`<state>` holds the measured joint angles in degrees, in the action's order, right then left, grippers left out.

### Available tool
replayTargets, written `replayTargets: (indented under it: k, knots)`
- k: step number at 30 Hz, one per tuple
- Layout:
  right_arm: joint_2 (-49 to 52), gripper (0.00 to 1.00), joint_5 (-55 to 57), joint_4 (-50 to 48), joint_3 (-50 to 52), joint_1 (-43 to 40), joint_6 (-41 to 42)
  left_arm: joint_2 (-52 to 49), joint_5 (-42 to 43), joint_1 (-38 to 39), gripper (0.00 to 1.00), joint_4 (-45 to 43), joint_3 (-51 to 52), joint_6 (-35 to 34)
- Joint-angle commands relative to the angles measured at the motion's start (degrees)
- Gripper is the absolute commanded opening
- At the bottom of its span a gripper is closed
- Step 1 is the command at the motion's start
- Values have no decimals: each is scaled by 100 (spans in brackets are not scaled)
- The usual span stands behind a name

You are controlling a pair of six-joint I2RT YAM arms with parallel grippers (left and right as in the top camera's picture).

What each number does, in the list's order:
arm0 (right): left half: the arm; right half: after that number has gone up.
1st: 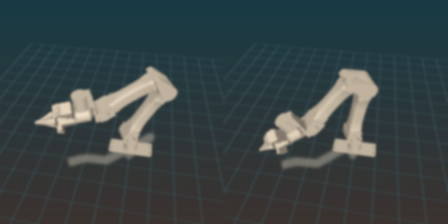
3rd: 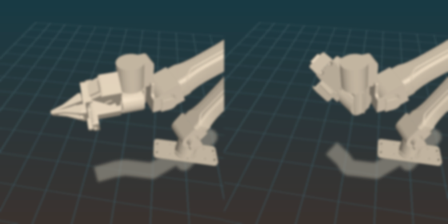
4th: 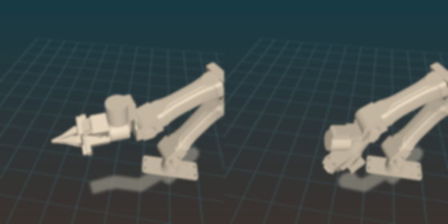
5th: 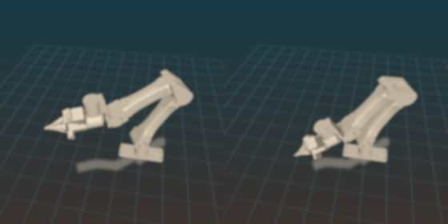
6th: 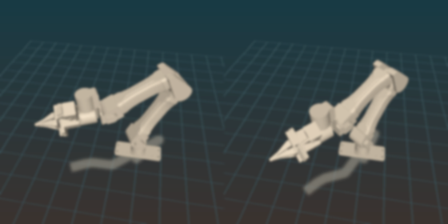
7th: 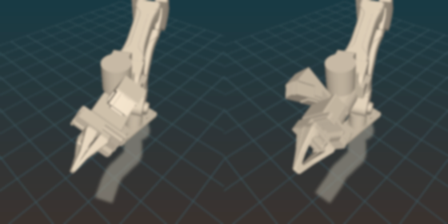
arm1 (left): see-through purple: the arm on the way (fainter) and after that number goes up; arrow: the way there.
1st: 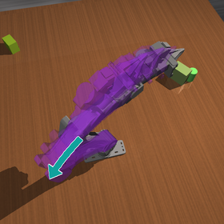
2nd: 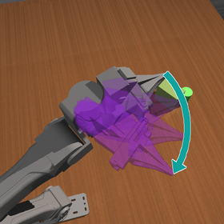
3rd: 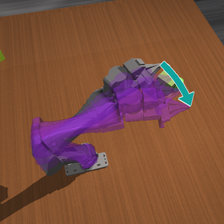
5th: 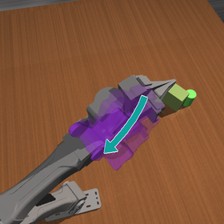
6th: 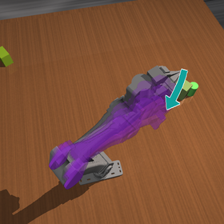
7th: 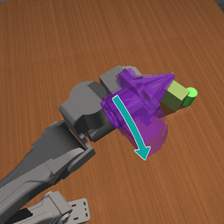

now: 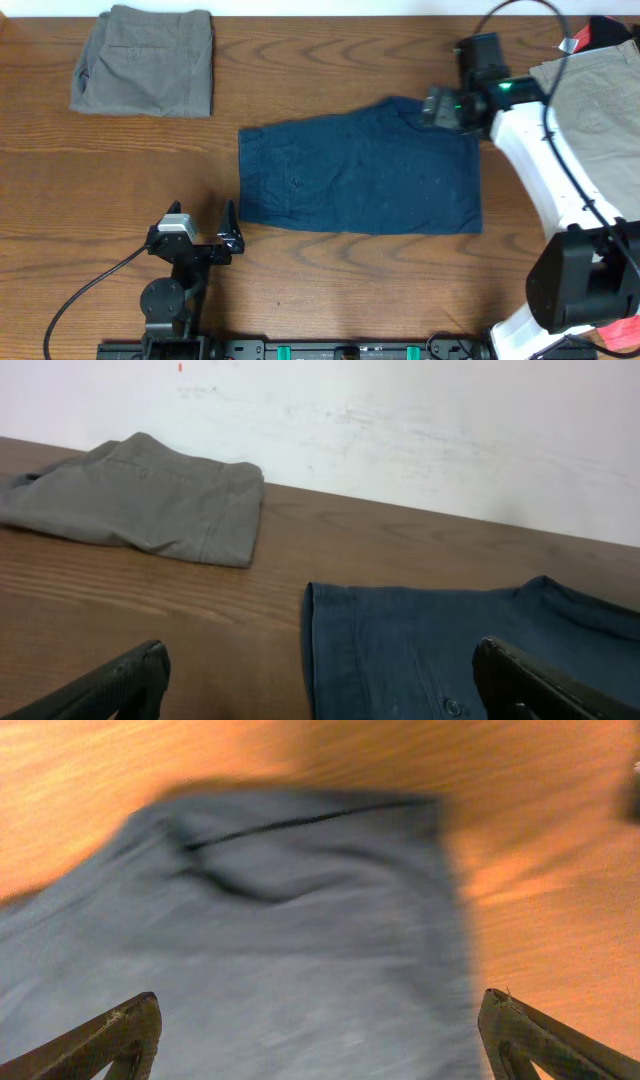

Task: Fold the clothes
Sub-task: 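Move the left gripper to the left edge of the shorts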

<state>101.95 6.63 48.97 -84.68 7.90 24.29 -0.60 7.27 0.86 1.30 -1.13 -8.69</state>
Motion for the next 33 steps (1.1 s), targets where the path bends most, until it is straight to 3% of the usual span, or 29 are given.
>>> replayTargets:
  k: [1, 9, 18, 24, 29, 33]
  knots:
    - [-127, 99, 514, 28, 0, -341, -168, 24, 79, 20, 98, 205, 90, 98]
    - [-127, 99, 597, 33, 0, -1049, -164, 24, 79, 20, 98, 205, 90, 98]
    - [-127, 99, 599, 31, 0, -1123, -166, 24, 87, 20, 98, 57, 90, 92]
    - [-127, 99, 599, 31, 0, -1121, -166, 22, 970, 20, 98, 83, 90, -407]
    - [-127, 99, 599, 31, 0, -1121, -166, 22, 2352, 20, 98, -212, 59, -575]
    - [-127, 99, 599, 31, 0, -1128, -166, -105, 2450, 20, 98, -201, -254, -732]
